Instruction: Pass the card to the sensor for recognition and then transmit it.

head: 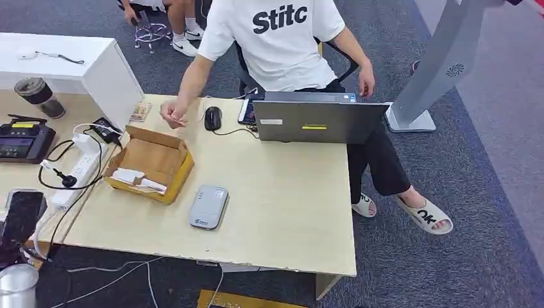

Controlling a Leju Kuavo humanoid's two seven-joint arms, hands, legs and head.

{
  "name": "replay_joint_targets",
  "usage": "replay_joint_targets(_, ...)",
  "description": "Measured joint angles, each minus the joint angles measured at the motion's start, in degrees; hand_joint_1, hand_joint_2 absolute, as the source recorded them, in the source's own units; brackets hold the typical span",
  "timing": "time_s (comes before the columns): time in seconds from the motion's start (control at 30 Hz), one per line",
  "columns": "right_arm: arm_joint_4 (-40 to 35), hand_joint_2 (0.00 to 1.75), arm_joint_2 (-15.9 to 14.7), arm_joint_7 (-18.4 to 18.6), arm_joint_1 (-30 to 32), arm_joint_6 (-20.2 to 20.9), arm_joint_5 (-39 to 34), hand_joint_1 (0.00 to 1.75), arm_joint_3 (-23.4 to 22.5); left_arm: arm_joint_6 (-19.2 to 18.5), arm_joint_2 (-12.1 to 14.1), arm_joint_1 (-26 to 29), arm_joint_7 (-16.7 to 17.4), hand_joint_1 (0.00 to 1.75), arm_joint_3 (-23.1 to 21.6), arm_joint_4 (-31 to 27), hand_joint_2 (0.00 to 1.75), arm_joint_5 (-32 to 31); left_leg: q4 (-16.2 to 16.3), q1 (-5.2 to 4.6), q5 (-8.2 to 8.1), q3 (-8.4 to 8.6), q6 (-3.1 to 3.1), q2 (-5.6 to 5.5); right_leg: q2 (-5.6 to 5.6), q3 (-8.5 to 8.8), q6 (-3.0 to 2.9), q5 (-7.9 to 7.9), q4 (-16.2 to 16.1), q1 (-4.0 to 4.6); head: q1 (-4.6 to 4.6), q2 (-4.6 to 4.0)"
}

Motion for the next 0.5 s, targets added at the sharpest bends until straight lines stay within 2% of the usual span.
replay_joint_targets(0.17, 0.00, 1.75, 0.00, 0.48, -1.02, 0.37, 0.39, 0.00, 1.11, 1.36, 2.03, -5.15, 1.07, 0.00, -3.39, 6.76, 1.75, -2.67, 0.00, -0.01, 0.04, -0.04, 0.00, 0.00, 0.03, 0.02, 0.05, 0.04, 0.00, 0.00, 0.00, 0.00)
replay_joint_targets(0.5, 0.00, 1.75, 0.00, 0.44, -1.19, 0.35, 1.64, 0.00, 1.68, 1.69, 2.47, -8.90, 0.24, 0.00, -7.42, 10.67, 1.75, -4.86, 0.01, -0.02, 0.03, -0.11, 0.00, -0.06, -0.02, -0.10, 0.05, 0.04, -0.03, -0.01, 0.00, 0.00)
